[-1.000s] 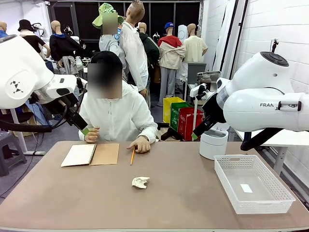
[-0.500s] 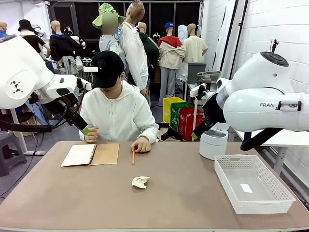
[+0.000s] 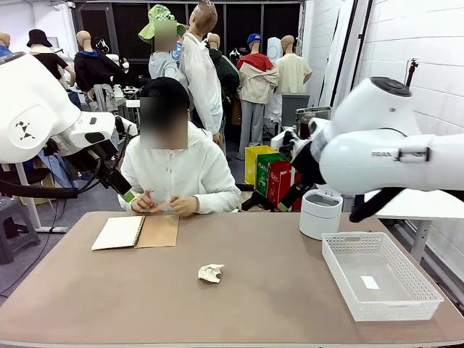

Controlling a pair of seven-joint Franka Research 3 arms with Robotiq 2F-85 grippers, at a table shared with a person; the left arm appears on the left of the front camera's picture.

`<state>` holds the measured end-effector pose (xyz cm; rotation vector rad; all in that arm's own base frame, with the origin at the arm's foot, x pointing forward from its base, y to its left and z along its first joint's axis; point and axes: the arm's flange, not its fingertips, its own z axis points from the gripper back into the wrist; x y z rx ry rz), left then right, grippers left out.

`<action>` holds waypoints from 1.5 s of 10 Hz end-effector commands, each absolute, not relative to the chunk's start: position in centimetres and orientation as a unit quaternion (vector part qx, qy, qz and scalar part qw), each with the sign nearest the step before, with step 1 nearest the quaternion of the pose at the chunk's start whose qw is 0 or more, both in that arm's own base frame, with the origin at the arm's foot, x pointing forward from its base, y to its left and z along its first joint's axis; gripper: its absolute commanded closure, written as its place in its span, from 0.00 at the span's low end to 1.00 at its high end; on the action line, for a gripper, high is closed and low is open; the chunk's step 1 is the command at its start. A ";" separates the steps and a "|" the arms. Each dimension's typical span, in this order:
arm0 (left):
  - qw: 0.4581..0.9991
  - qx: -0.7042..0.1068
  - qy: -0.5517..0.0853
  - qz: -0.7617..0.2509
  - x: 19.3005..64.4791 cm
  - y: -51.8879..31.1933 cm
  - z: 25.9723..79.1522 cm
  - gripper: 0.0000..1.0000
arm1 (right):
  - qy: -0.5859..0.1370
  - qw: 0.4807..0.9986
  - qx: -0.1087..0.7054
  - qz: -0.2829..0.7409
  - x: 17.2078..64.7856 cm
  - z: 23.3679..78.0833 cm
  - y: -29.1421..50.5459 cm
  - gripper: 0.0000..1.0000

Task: Sort the paper based on its condition.
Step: If a person hands you a paper, place it in the Organizing basket , and if it's crumpled, put it in the Trash can.

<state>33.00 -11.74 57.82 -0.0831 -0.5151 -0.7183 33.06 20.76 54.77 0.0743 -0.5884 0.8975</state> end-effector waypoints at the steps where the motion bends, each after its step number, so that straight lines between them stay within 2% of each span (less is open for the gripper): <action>1: 0.901 -0.048 -0.249 -0.353 32.9 -11.7 57.9 0.00 | -0.248 0.841 0.019 0.481 36.0 55.1 24.1 0.00; 4: 0.901 -0.048 -0.249 -0.353 32.9 -11.7 57.9 0.00 | -0.207 0.810 0.007 0.549 38.8 53.2 29.8 0.00; 7: 0.901 -0.048 -0.249 -0.353 32.9 -11.7 57.9 0.00 | -0.173 0.789 -0.001 0.589 40.9 49.0 33.4 0.00; 9: 0.901 -0.048 -0.249 -0.353 32.9 -11.7 57.9 0.00 | -0.165 0.790 -0.001 0.591 41.1 47.0 34.6 0.00; 11: 0.901 -0.048 -0.249 -0.353 32.9 -11.7 57.9 0.00 | -0.168 0.803 -0.024 0.571 40.6 47.7 34.4 0.00; 12: 0.901 -0.048 -0.249 -0.353 32.9 -11.7 57.9 0.00 | -0.157 0.792 0.007 0.590 40.8 46.3 34.6 0.00; 15: 0.901 -0.048 -0.249 -0.353 32.9 -11.7 57.9 0.00 | -0.157 0.792 0.007 0.590 40.8 46.3 34.6 0.00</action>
